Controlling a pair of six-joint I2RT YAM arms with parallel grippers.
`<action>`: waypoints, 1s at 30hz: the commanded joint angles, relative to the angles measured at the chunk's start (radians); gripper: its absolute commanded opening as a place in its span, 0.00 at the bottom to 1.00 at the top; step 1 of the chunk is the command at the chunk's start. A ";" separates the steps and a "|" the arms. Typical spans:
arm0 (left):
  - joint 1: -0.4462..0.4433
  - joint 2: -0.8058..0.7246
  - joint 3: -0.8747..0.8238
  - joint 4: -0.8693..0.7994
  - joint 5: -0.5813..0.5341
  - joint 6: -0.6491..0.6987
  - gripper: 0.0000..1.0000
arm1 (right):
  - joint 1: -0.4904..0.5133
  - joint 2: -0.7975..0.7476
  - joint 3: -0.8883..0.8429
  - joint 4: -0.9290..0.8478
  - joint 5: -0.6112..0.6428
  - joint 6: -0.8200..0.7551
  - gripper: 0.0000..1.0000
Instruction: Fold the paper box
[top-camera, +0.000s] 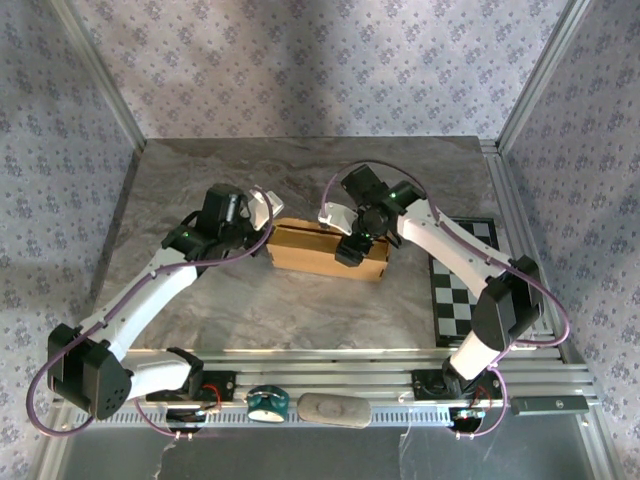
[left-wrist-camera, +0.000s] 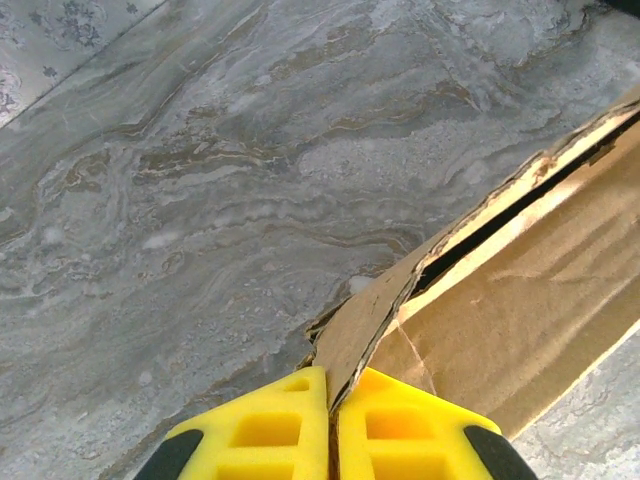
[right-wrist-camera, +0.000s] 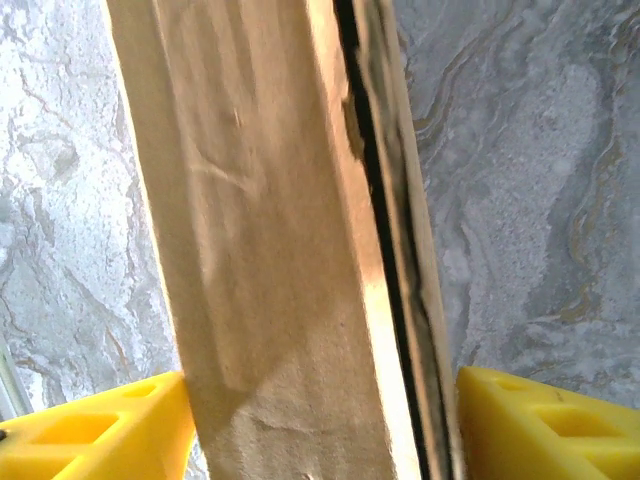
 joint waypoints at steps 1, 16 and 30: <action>-0.010 -0.001 0.028 -0.006 0.013 -0.036 0.07 | 0.000 -0.004 0.034 -0.016 0.012 0.056 0.70; -0.023 0.048 0.059 -0.034 -0.072 -0.198 0.04 | 0.011 0.015 0.039 -0.014 0.003 0.046 0.52; -0.008 0.093 0.092 -0.050 -0.192 -0.381 0.16 | 0.031 -0.011 0.011 0.007 0.035 -0.008 0.17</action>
